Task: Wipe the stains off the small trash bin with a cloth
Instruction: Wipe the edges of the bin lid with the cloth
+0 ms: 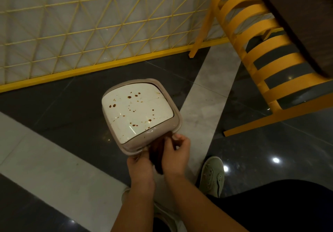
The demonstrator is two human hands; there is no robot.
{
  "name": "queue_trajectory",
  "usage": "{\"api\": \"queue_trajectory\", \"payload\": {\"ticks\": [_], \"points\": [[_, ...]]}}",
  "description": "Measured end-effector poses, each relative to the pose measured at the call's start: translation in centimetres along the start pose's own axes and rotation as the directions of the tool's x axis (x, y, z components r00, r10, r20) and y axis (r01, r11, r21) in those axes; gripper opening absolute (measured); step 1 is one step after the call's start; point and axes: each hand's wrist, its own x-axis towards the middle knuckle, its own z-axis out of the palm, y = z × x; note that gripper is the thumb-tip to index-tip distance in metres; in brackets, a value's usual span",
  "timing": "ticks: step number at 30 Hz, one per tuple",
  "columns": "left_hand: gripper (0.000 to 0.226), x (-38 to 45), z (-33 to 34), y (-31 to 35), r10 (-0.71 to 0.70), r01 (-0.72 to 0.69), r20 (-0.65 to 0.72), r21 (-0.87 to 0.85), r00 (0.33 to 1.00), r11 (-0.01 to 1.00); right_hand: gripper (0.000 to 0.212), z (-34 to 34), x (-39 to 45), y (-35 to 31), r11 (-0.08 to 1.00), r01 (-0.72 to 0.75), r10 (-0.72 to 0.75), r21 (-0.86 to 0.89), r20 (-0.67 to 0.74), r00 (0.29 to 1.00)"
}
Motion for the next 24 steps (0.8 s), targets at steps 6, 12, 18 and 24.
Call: {"api": "queue_trajectory", "payload": {"ticks": [6, 12, 18, 24], "points": [[0.022, -0.3, -0.5, -0.3, -0.052, 0.052, -0.031, 0.021, 0.998, 0.998, 0.014, -1.4, 3.5, -2.9, 0.984, -0.126, 0.143, -0.128, 0.128, 0.981], [0.035, 0.0, -1.5, 0.2, 0.002, -0.004, -0.214, -0.005, 0.977, 1.0, 0.015, -1.4, 3.3, -3.3, 0.977, -0.17, 0.187, -0.127, 0.134, 0.973], [0.031, 0.7, -1.7, -0.3, -0.038, 0.041, -0.149, 0.015, 0.988, 0.999, 0.018, 0.9, -1.1, -1.2, 0.964, -0.264, 0.259, 0.004, 0.189, 0.947], [0.04, 0.8, -1.9, 0.2, -0.032, 0.048, -0.169, 0.091, 0.985, 0.995, 0.026, -1.2, 2.4, -3.2, 0.963, -0.248, 0.263, -0.105, 0.167, 0.95]]}}
